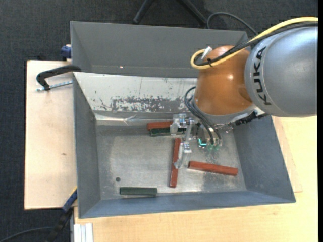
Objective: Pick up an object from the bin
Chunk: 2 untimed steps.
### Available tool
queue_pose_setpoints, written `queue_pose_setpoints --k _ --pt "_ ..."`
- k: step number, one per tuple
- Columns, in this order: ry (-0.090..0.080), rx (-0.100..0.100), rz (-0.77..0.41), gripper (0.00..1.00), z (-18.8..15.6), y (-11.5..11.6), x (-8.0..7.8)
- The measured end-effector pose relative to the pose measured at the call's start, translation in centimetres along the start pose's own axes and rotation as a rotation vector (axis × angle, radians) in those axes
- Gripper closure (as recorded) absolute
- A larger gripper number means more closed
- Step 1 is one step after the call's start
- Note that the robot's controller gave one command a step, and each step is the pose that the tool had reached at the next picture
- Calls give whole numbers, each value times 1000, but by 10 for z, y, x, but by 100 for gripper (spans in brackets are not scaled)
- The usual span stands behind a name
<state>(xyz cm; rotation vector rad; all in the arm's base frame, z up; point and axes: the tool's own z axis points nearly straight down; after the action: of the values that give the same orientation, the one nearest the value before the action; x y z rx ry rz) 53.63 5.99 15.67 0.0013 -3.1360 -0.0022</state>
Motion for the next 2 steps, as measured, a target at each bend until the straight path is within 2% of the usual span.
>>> queue_pose_setpoints --k 1,2 --pt "-1 2 -523 0 87 5 -4" --pt "-7 3 -758 0 55 26 23"
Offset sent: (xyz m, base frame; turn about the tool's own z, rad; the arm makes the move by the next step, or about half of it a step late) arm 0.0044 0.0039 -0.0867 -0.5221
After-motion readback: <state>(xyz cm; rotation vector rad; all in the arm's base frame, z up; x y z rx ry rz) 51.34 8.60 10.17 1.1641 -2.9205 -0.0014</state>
